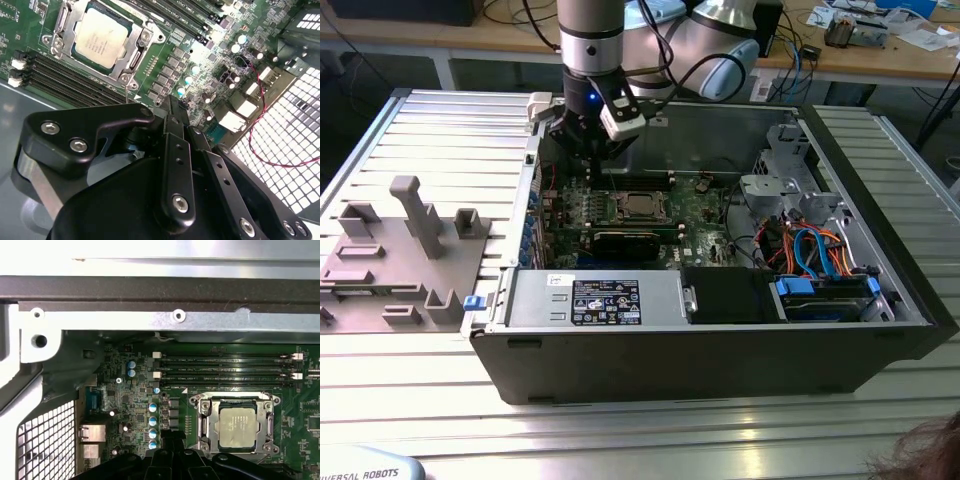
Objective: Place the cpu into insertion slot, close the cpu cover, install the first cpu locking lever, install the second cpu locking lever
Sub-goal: 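Install the first cpu locking lever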
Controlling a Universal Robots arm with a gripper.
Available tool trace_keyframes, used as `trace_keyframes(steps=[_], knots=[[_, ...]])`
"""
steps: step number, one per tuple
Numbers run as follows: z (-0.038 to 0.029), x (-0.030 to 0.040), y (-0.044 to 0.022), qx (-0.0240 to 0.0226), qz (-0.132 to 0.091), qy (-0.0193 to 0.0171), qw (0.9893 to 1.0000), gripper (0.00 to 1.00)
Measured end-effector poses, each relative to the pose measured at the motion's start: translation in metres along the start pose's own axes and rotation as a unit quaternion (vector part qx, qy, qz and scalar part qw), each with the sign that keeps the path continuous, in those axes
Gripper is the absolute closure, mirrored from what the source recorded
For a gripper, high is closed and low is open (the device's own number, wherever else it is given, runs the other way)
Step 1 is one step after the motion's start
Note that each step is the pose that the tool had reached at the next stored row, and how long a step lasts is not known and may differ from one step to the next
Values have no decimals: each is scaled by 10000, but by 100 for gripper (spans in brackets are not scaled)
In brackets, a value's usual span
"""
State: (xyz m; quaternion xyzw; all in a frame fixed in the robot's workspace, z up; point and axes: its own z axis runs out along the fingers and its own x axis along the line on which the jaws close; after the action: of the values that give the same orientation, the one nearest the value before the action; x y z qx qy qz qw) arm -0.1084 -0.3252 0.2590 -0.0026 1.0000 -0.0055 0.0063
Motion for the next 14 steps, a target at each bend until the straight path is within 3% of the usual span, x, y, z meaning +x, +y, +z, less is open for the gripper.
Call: trace_keyframes(steps=[14], knots=[[2,2,54,-1,0,0,10000,89]])
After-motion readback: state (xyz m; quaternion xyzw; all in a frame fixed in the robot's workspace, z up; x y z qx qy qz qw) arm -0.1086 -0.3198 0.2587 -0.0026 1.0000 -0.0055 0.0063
